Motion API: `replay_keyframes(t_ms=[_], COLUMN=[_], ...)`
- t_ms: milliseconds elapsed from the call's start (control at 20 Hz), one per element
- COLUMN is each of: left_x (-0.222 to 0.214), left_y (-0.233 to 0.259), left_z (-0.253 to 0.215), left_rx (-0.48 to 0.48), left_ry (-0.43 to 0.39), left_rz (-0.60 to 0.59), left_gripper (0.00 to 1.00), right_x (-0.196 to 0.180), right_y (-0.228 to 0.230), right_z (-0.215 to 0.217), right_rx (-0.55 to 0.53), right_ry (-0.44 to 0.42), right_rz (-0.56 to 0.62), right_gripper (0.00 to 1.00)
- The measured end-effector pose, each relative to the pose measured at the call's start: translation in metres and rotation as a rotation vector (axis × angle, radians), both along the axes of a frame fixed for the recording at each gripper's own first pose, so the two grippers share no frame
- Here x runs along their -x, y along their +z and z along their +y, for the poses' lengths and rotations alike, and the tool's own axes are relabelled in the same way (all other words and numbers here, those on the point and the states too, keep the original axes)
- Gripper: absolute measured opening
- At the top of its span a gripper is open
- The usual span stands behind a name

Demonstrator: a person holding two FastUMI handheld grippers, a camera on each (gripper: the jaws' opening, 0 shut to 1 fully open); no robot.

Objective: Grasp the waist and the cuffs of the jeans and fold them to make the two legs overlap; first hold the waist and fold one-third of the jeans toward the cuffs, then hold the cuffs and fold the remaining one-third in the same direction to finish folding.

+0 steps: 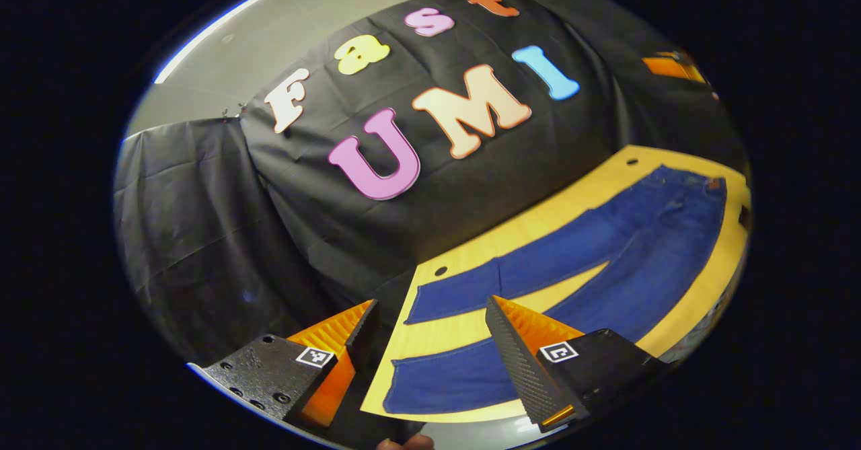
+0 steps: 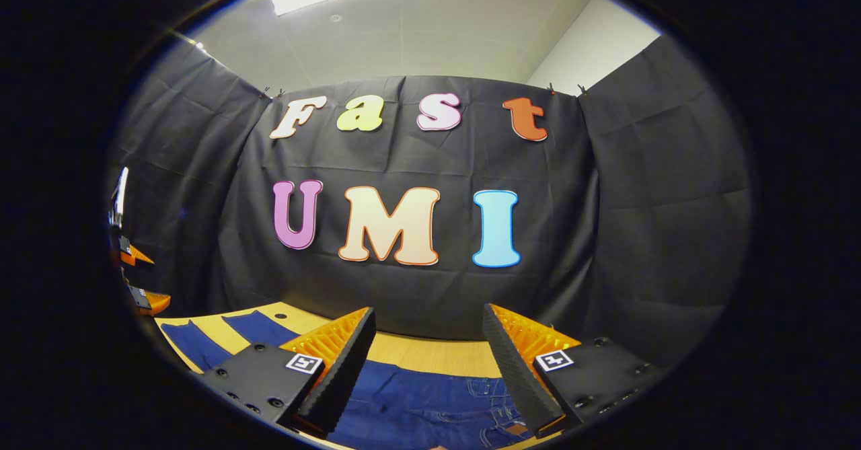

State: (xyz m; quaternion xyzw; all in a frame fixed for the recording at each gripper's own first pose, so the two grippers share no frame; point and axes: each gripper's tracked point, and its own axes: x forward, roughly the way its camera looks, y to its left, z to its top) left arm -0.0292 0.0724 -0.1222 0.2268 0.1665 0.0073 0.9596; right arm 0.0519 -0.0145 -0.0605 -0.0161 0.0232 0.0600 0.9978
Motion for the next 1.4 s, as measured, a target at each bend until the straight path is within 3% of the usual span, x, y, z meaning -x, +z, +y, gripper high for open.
replay_keyframes(t_ms=[300, 550, 600, 650, 800, 850, 900, 1100, 1150, 1200, 1400], left_x=[0.01, 0.024, 0.028, 0.03, 0.039, 0.04, 0.041, 0.044, 0.044, 0.044, 0.033], left_y=[-0.088, -0.151, -0.162, -0.172, -0.198, -0.205, -0.214, -0.237, -0.24, -0.245, -0.253], left_z=[0.04, 0.074, 0.078, 0.081, 0.093, 0.096, 0.1, 0.114, 0.116, 0.119, 0.119], left_rx=[-0.206, -0.291, -0.317, -0.35, -0.424, -0.439, -0.457, -0.533, -0.541, -0.543, -0.609], left_ry=[-0.093, -0.111, -0.126, -0.144, -0.18, -0.183, -0.192, -0.231, -0.235, -0.243, -0.289], left_rz=[0.236, 0.413, 0.441, 0.466, 0.521, 0.541, 0.561, 0.625, 0.638, 0.654, 0.651], left_gripper=[0.95, 0.96, 1.0, 0.96, 1.0, 0.96, 1.0, 0.96, 1.0, 0.96, 0.94], right_x=[-0.013, -0.02, -0.021, -0.022, -0.026, -0.027, -0.028, -0.032, -0.032, -0.032, -0.032], right_y=[-0.017, -0.037, -0.04, -0.042, -0.049, -0.051, -0.052, -0.057, -0.06, -0.061, -0.064], right_z=[0.031, 0.043, 0.044, 0.046, 0.045, 0.045, 0.045, 0.044, 0.043, 0.043, 0.039], right_rx=[0.052, 0.072, 0.079, 0.087, 0.099, 0.098, 0.097, 0.109, 0.11, 0.111, 0.125], right_ry=[0.023, 0.033, 0.035, 0.038, 0.028, 0.024, 0.021, 0.002, -0.003, -0.009, -0.03], right_rz=[0.027, 0.075, 0.085, 0.093, 0.106, 0.109, 0.113, 0.127, 0.131, 0.136, 0.14], right_gripper=[0.99, 0.99, 1.0, 0.99, 0.99, 0.99, 0.99, 0.99, 0.99, 0.99, 0.99])
